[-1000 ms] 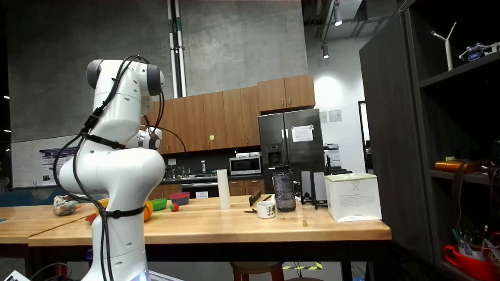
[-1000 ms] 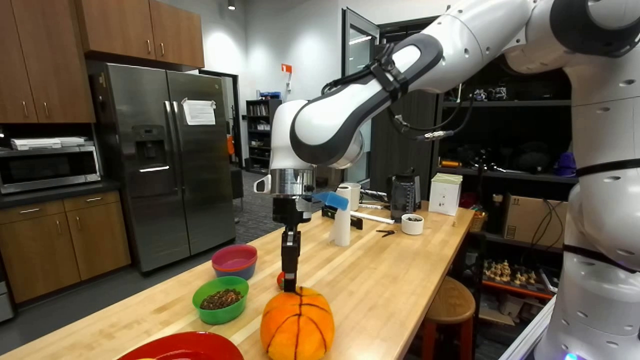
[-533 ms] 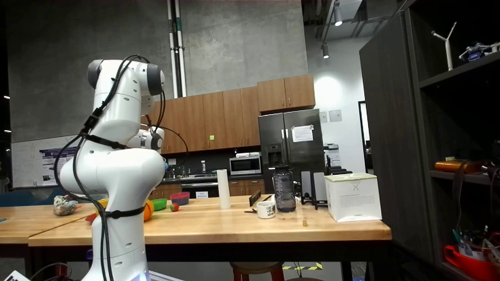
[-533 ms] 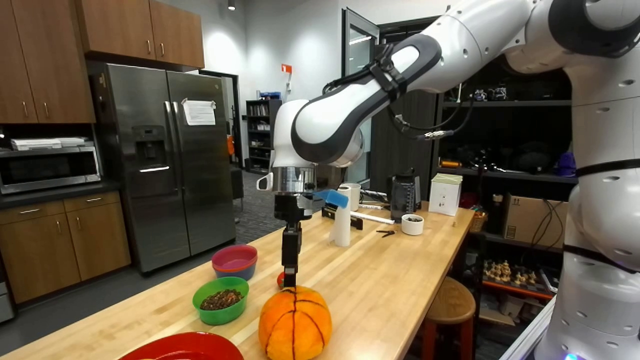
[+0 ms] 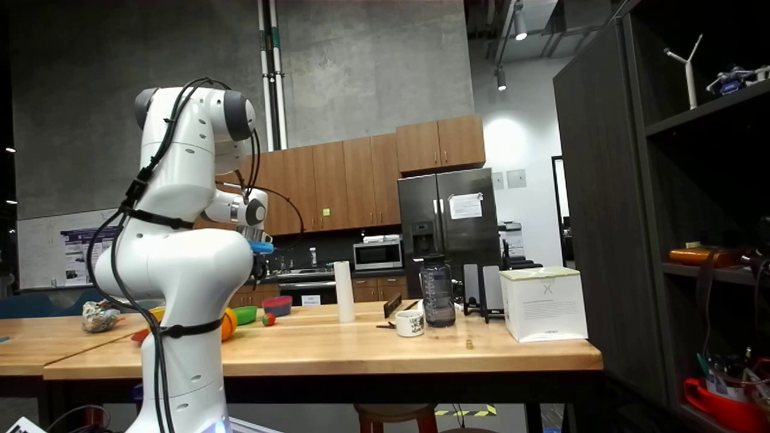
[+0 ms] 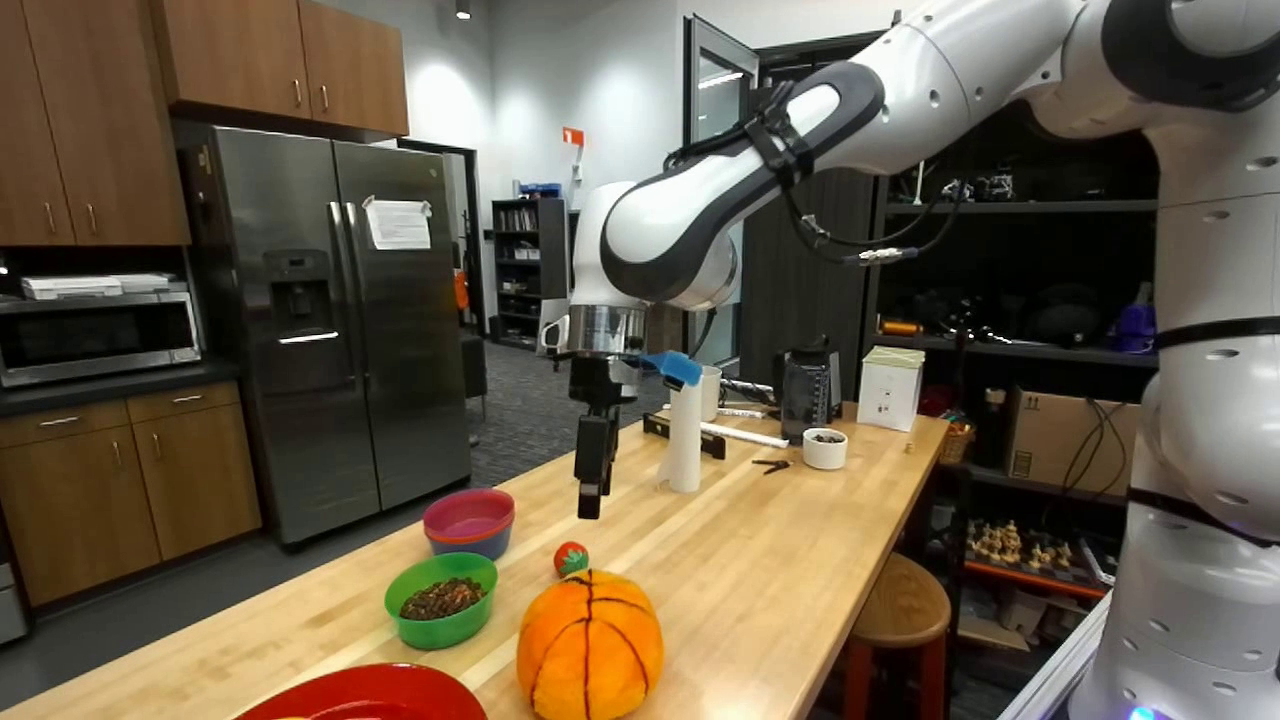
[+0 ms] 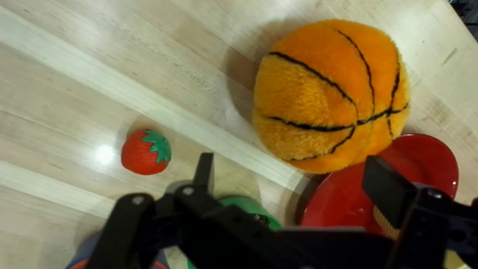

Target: Move the orange plush toy to the left.

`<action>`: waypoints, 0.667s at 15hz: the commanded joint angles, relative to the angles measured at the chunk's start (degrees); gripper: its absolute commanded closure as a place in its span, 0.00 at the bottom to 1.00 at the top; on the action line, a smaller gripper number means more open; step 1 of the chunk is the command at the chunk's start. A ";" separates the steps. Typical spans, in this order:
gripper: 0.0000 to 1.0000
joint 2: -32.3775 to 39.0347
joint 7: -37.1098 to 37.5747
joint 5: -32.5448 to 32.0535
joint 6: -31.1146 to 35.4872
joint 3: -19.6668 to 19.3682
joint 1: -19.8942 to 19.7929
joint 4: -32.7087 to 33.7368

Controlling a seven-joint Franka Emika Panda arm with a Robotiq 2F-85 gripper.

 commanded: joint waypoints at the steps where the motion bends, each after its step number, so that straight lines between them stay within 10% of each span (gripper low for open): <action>1: 0.00 -4.51 1.33 0.51 0.24 -1.52 -1.02 -3.37; 10: 0.00 -11.22 3.59 1.17 1.01 -4.72 -1.91 -9.05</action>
